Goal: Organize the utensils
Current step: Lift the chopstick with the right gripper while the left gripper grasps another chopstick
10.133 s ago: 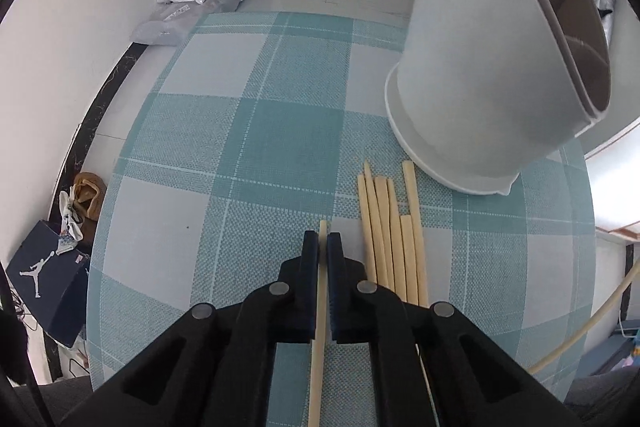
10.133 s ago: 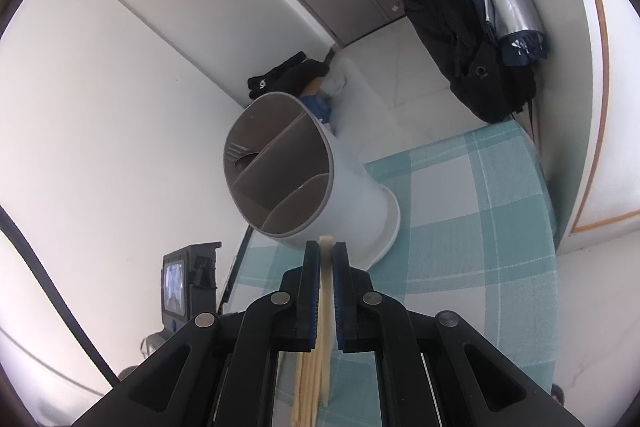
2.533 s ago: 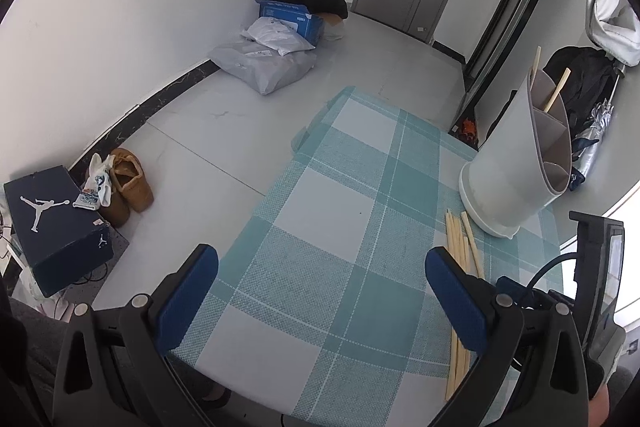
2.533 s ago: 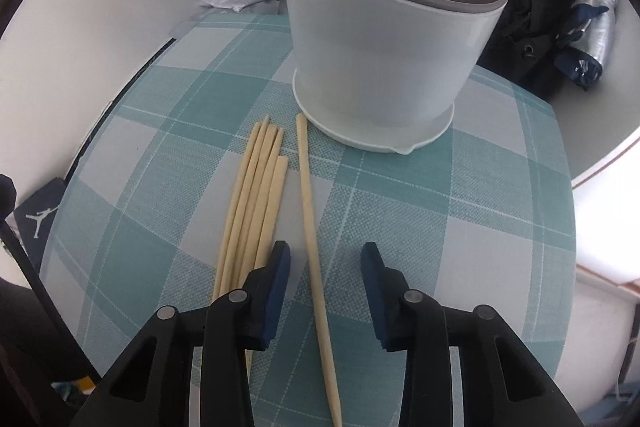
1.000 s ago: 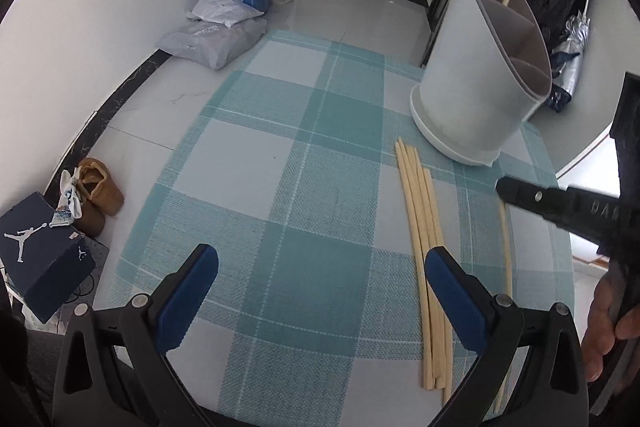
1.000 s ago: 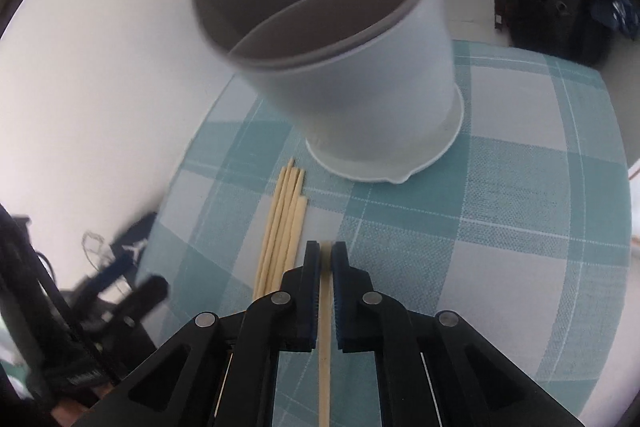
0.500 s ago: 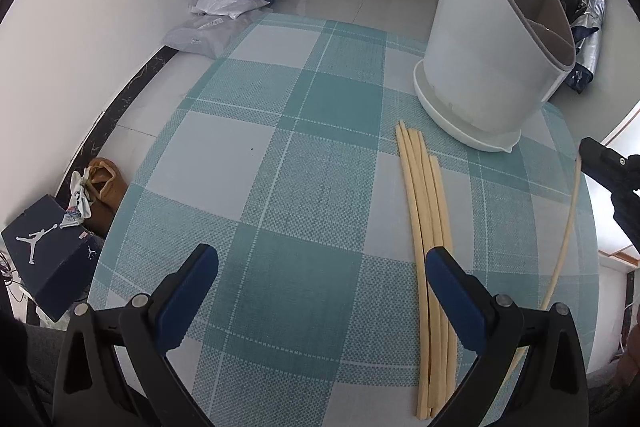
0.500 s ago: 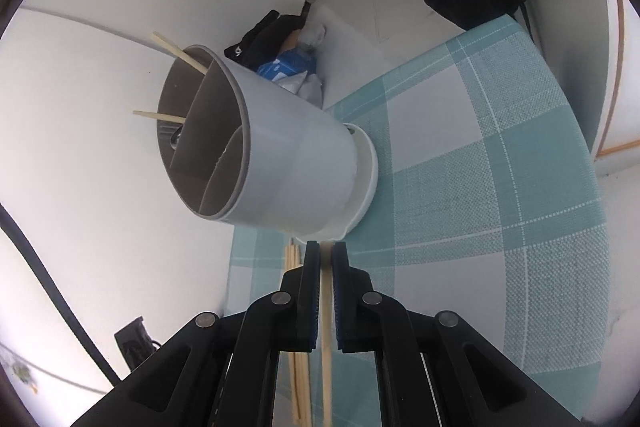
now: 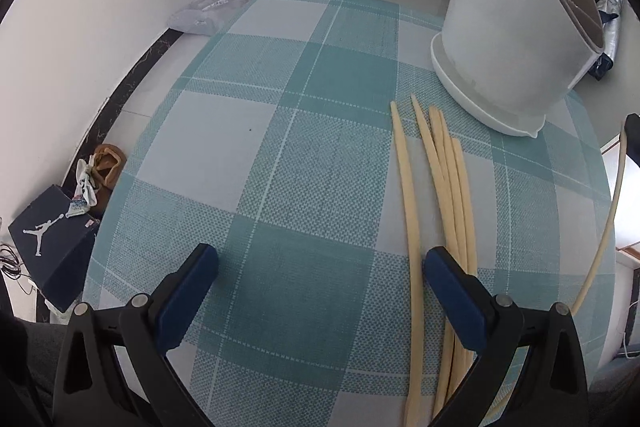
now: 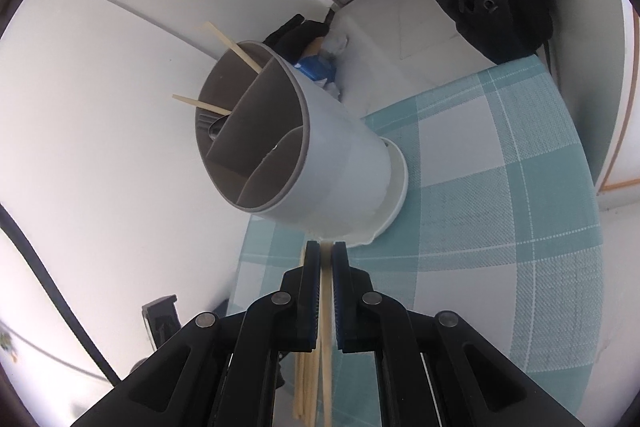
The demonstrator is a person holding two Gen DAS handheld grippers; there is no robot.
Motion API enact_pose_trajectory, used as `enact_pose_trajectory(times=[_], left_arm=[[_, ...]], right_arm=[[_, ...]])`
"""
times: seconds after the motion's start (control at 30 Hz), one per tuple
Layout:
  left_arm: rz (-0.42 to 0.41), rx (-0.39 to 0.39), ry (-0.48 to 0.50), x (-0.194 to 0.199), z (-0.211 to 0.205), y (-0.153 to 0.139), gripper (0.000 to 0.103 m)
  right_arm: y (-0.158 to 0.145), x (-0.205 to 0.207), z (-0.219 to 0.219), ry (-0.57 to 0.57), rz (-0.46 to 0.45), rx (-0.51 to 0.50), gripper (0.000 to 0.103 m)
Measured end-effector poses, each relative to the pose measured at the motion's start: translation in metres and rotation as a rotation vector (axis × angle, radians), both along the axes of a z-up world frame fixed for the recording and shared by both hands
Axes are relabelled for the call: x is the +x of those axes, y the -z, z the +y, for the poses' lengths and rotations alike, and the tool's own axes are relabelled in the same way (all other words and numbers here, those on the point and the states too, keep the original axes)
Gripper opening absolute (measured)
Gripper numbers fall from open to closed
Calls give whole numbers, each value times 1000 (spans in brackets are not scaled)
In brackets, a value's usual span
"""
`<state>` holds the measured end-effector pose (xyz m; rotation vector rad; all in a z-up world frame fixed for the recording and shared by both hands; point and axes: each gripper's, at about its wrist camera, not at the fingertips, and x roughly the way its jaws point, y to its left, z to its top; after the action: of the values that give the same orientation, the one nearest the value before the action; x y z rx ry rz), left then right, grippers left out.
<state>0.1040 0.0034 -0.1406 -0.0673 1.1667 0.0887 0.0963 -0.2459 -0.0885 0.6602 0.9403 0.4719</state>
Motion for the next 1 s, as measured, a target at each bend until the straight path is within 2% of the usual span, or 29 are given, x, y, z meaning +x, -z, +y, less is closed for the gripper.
enact_pose_trajectory(times=[0.2,0.3,0.4,0.47,0.57,0.63,0.7,0.8,0.87,0.9,1.0], left_arm=[[31,20,6,10,0,0,102],[-8,19,12,25,2,-7,101],[-9,4,6,44,4,-7,90],[29,-54,24,56,2,-2,83],[43,-16,76,63,-11,0,82],[39,41,115,64,-20,0,83],[52,40,132,66,-21,-1,78],[57,17,136,67,-19,-5,49],[73,0,178,71,-25,-8,10],[84,-5,196,71,-30,-8,4],[80,-31,169,74,-28,-7,2]], right_arm=[[-5,1,4,3,-15,-20,5],[-11,1,7,0,-41,-33,5],[-18,0,10,-8,-73,-56,5],[-20,0,10,-6,-82,-60,5],[-21,2,9,-3,-82,-60,5],[-20,3,10,-3,-80,-62,5],[-20,4,10,-3,-75,-68,5],[-21,6,11,-2,-75,-71,5],[-23,7,11,0,-83,-78,5],[-24,7,10,0,-87,-79,5],[-27,7,10,1,-97,-86,5]])
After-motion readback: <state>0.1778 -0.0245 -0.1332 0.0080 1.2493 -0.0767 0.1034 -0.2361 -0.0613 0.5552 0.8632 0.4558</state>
